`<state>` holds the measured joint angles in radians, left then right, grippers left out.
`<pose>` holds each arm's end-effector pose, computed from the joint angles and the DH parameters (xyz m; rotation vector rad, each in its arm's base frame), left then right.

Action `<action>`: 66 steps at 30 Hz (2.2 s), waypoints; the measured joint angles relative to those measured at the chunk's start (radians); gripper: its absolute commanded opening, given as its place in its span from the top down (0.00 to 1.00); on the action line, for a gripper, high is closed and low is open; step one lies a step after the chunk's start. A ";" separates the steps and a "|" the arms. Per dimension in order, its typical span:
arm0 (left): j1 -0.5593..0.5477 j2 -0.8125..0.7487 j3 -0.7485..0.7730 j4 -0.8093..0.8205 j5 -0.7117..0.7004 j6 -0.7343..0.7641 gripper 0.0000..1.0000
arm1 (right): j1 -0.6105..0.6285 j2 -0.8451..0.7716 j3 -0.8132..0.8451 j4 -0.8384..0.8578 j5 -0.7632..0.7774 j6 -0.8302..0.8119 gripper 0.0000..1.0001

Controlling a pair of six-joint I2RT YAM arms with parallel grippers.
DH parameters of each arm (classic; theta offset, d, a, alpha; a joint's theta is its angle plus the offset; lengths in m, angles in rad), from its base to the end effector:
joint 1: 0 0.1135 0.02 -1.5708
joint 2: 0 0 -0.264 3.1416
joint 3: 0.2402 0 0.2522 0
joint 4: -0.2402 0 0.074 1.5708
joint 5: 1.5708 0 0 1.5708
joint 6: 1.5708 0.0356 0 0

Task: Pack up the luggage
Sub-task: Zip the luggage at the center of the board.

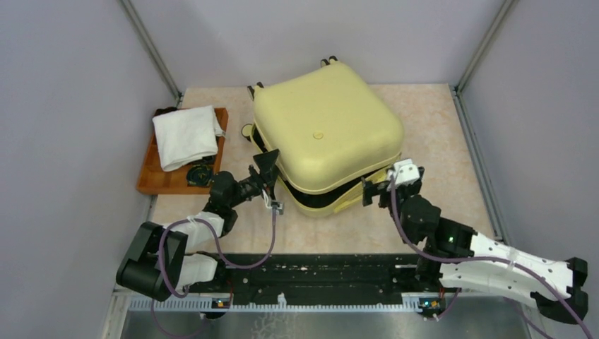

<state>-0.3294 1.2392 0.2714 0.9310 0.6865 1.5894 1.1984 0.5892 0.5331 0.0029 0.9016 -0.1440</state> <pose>0.2045 -0.0938 0.1916 1.5530 0.4460 0.4263 0.0785 0.1243 0.3013 -0.3828 1.5581 0.0856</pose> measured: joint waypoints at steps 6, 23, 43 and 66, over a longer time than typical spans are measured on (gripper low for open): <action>-0.001 0.003 0.002 -0.004 -0.013 -0.006 0.22 | -0.515 0.123 0.223 -0.394 -0.179 0.502 0.01; -0.006 0.016 0.041 -0.031 -0.057 -0.060 0.18 | -1.169 0.245 0.087 -0.301 -0.690 0.605 0.18; -0.035 0.032 0.202 -0.285 -0.293 -0.480 0.02 | -1.350 0.417 0.036 -0.042 -0.934 0.713 0.18; -0.011 0.039 0.366 -0.654 -0.309 -1.049 0.02 | -1.350 0.432 -0.018 0.031 -0.967 0.713 0.20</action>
<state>-0.3405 1.2781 0.6373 0.2771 0.3775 0.5404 -0.1516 1.0210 0.5156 0.0334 -0.0650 0.5686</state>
